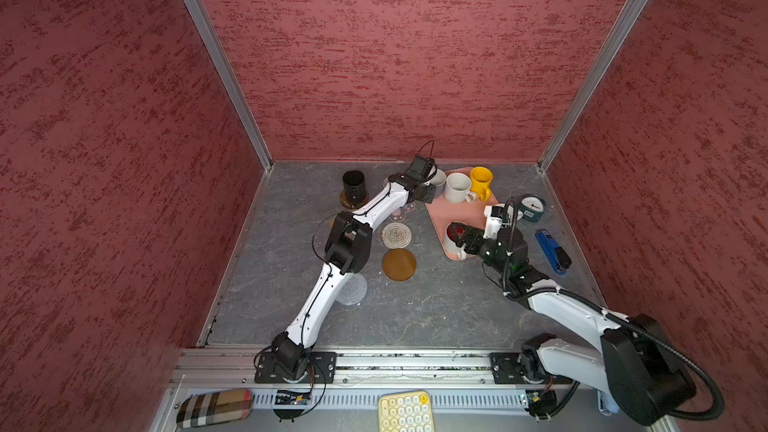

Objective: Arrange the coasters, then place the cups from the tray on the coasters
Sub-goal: 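Close the left gripper on the lilac mug's rim and lift it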

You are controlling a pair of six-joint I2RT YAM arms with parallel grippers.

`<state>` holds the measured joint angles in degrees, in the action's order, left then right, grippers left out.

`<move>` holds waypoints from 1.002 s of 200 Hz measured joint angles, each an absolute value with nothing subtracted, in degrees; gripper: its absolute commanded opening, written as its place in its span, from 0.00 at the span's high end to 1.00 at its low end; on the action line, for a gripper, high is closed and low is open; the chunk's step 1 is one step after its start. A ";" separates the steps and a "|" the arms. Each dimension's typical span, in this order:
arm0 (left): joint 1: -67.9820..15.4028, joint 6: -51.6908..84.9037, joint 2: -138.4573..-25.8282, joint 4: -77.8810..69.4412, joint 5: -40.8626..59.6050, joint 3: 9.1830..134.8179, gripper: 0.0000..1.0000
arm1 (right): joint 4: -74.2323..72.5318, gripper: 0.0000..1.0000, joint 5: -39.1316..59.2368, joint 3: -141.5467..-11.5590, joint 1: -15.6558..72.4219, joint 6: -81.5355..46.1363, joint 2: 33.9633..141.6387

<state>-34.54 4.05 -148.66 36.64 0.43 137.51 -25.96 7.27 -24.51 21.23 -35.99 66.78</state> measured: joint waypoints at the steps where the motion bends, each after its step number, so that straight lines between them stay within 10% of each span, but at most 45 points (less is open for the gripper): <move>1: -34.54 4.05 -148.66 36.62 0.38 137.51 0.78 | -25.96 0.17 7.27 -24.51 21.23 -35.99 66.76; 79: -36.36 2.61 -148.66 36.27 -3.29 137.51 0.99 | -25.93 0.16 7.27 -24.51 21.21 -35.99 65.39; 200: -36.95 1.34 -146.74 36.14 -6.92 135.52 1.00 | -23.51 0.16 7.29 -24.58 21.21 -35.51 62.00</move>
<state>-36.95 1.34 -146.74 36.14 -6.92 135.52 -23.51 7.29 -24.58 21.21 -35.51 62.00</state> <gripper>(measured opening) 0.169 0.842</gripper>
